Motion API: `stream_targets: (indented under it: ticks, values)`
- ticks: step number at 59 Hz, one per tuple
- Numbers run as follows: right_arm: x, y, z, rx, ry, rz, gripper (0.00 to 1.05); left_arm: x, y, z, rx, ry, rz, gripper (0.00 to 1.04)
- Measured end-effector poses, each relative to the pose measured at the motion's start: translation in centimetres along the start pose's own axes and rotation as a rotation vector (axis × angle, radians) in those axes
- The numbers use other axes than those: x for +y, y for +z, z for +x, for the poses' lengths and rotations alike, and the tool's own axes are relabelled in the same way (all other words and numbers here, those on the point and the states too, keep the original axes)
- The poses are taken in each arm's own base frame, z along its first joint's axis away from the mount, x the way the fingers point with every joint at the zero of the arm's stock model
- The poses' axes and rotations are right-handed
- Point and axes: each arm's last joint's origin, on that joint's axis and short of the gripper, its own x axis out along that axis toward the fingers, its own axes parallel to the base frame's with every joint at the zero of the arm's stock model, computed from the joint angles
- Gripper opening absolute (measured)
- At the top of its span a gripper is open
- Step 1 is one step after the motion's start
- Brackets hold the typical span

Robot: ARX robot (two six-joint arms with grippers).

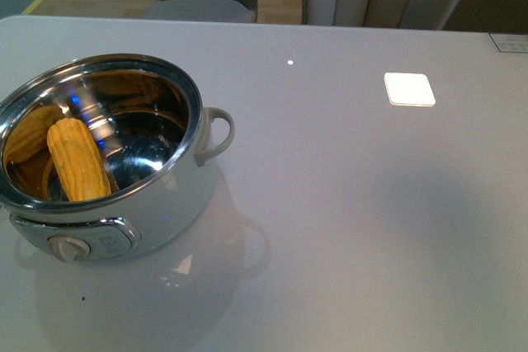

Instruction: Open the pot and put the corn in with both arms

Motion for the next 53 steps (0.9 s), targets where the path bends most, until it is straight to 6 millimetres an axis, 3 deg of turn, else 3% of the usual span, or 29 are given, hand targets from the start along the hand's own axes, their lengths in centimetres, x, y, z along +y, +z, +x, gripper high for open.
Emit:
stream_targets:
  ticks: [3,9,16,31,34,53]
  values:
    - [-0.1,-0.1,0.2,-0.010,-0.018,-0.011,0.95,0.0,0.0,0.0,0.000,0.000,0.000,0.98]
    - [-1.0,-1.3,0.4,-0.278,-0.142,-0.130,0.80,0.0,0.0,0.0,0.000,0.000,0.000,0.98]
    - [-1.1,-2.5,-1.0,-0.507,-0.156,-0.198,0.59,0.0,0.0,0.0,0.000,0.000,0.000,0.98]
    - [-1.2,-4.9,-2.3,-0.525,-0.160,-0.224,0.17,0.0,0.0,0.0,0.000,0.000,0.000,0.98]
    - [-1.3,-5.4,-2.7,-0.529,-0.161,-0.226,0.03,0.0,0.0,0.0,0.000,0.000,0.000,0.98]
    - [-1.3,-7.4,-4.0,-0.529,-0.161,-0.230,0.02,0.0,0.0,0.0,0.000,0.000,0.000,0.98]
